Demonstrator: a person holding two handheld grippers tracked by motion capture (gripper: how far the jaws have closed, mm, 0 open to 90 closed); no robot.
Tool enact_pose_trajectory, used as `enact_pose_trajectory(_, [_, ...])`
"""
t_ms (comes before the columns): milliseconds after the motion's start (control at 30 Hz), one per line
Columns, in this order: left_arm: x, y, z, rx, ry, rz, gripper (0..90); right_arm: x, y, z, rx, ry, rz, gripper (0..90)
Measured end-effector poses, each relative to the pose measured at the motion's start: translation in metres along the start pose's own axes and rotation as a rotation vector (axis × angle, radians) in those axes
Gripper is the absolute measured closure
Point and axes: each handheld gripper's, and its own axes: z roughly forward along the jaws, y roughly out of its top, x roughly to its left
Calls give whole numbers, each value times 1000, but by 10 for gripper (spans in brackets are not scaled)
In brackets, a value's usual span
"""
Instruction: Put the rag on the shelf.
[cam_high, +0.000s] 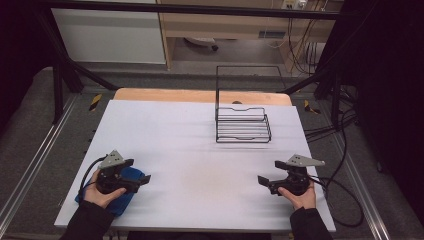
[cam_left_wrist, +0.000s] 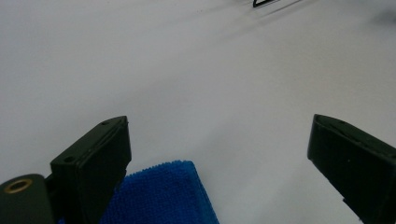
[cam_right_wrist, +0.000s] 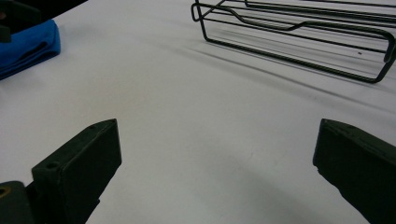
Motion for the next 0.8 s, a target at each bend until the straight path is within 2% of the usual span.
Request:
enact_pose_trajectory(233, [-2,2,-1,11,20,6,83,1,0,0,5,-3,0,17])
enact_pose_trajectory(467, [-3,3,-4,37,50,2,147,1,-1,2,17,-8,-8,17])
enact_pose_trajectory(667, [-5,2,-3,70,73,1,294,1,-1,2,20,-10,-5,18])
enact_pose_trajectory(800, [-5,0,-1,110,106,4,397,1,-1,4,25,-11,-12,19])
